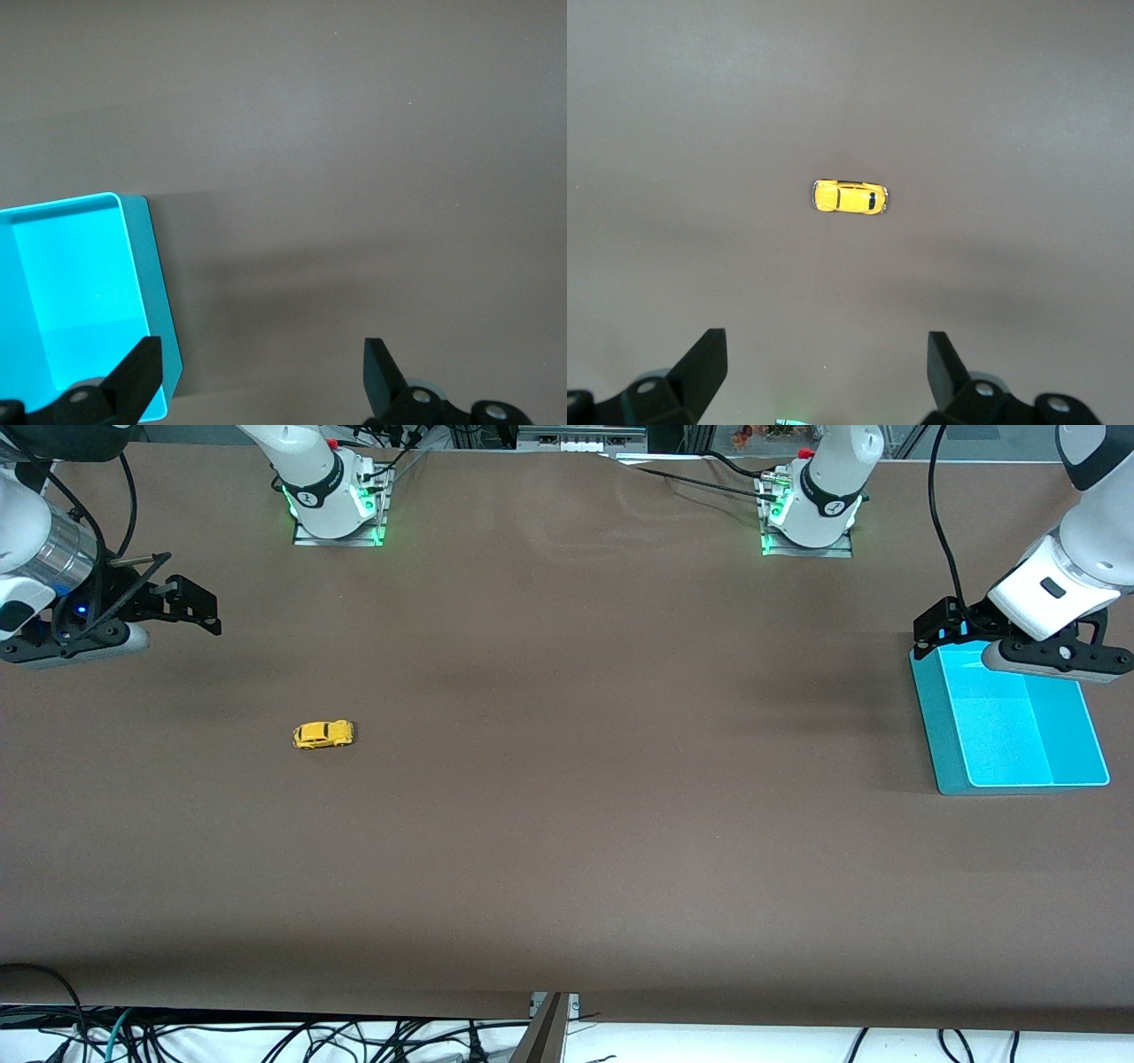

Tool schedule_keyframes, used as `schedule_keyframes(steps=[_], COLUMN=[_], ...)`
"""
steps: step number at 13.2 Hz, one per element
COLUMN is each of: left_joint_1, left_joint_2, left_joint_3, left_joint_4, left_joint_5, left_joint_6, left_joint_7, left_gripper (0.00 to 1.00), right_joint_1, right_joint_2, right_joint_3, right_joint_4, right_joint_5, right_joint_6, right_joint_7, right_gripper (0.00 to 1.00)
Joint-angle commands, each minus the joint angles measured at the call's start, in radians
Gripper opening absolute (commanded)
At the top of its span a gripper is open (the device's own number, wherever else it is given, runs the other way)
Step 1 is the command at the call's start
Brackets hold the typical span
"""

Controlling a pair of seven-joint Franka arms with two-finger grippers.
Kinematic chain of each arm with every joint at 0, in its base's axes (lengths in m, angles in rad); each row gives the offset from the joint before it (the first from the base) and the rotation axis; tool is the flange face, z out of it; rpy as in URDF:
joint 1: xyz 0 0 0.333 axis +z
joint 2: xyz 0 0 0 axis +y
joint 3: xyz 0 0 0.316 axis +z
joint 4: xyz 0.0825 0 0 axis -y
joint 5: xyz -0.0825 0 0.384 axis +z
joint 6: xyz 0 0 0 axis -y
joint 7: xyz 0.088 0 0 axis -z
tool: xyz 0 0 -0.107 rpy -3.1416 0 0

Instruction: Wind and store yellow beetle car

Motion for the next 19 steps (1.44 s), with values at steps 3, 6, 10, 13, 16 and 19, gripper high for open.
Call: schedule_keyframes(steps=[3, 6, 10, 13, 16, 19], left_joint_1=[-0.001, -0.001, -0.004, -0.005, -0.005, -0.005], left_joint_2=[-0.005, -0.005, -0.005, -0.005, -0.005, -0.005], left_joint_3=[-0.002, -0.002, -0.002, -0.003, -0.003, -0.003], left_joint_4=[0.006, 0.006, 0.006, 0.006, 0.006, 0.006], left_joint_5=[-0.007, -0.008, -0.008, -0.007, -0.007, -0.008], left_joint_6=[-0.001, -0.005, -0.007, -0.007, -0.007, -0.007], left_joint_7=[-0.005, -0.005, -0.005, -0.005, -0.005, -0.005], left_gripper=[1.0, 1.0, 1.0, 1.0, 1.0, 1.0], right_joint_1=[0.011, 0.011, 0.011, 0.011, 0.011, 0.004], right_joint_2=[-0.005, -0.001, 0.03, 0.03, 0.06, 0.149], right_joint_3=[-0.009, -0.006, 0.006, 0.032, 0.052, 0.066], right_joint_4=[0.005, -0.007, -0.08, -0.166, -0.235, -0.315], right_joint_5=[-0.012, -0.014, -0.015, -0.015, -0.015, -0.017], right_joint_6=[-0.02, -0.014, 0.061, 0.167, 0.248, 0.432], right_joint_7=[-0.007, -0.008, -0.075, -0.111, -0.182, -0.586], right_gripper=[1.0, 1.0, 1.0, 1.0, 1.0, 1.0])
